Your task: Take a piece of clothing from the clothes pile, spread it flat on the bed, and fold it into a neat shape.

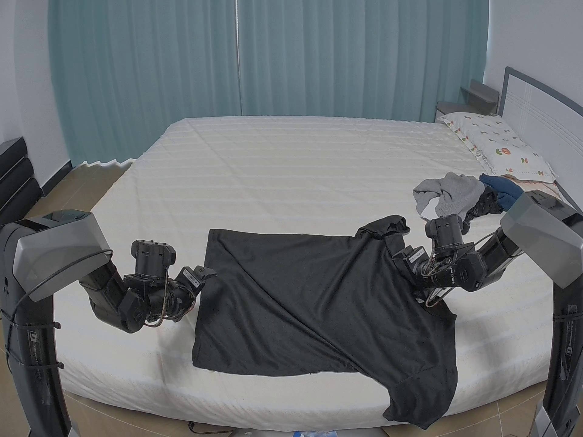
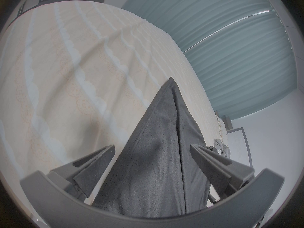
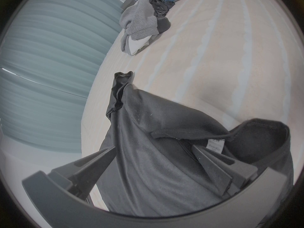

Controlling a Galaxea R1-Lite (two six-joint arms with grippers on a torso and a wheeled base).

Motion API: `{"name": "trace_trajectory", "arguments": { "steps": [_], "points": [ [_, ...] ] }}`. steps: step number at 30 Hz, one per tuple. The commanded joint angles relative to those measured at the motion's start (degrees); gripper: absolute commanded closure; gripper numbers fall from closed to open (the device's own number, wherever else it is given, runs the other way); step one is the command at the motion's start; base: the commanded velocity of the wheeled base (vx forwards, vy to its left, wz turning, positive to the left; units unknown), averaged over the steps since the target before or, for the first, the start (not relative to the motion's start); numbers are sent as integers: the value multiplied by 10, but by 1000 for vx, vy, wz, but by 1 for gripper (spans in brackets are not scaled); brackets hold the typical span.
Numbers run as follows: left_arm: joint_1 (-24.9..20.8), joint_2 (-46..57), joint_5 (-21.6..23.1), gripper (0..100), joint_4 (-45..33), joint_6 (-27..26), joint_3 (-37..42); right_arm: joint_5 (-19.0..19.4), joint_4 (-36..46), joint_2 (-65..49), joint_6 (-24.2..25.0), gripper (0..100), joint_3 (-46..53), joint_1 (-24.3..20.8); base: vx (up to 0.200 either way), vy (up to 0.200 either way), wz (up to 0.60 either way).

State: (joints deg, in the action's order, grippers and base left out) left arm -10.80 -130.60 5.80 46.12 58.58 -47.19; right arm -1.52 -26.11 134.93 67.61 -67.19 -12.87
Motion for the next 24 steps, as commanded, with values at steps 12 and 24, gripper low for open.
{"name": "trace_trajectory", "arguments": {
  "steps": [12, 24],
  "points": [
    [0, -1, 0, 0, 0, 0, 0, -25, -7, 56, -22, 0, -116, 87, 0, 0, 0],
    [-1, -1, 0, 0, 0, 0, 0, -15, -12, 38, -25, 0, -116, 155, 0, 0, 0]
  ]
}}
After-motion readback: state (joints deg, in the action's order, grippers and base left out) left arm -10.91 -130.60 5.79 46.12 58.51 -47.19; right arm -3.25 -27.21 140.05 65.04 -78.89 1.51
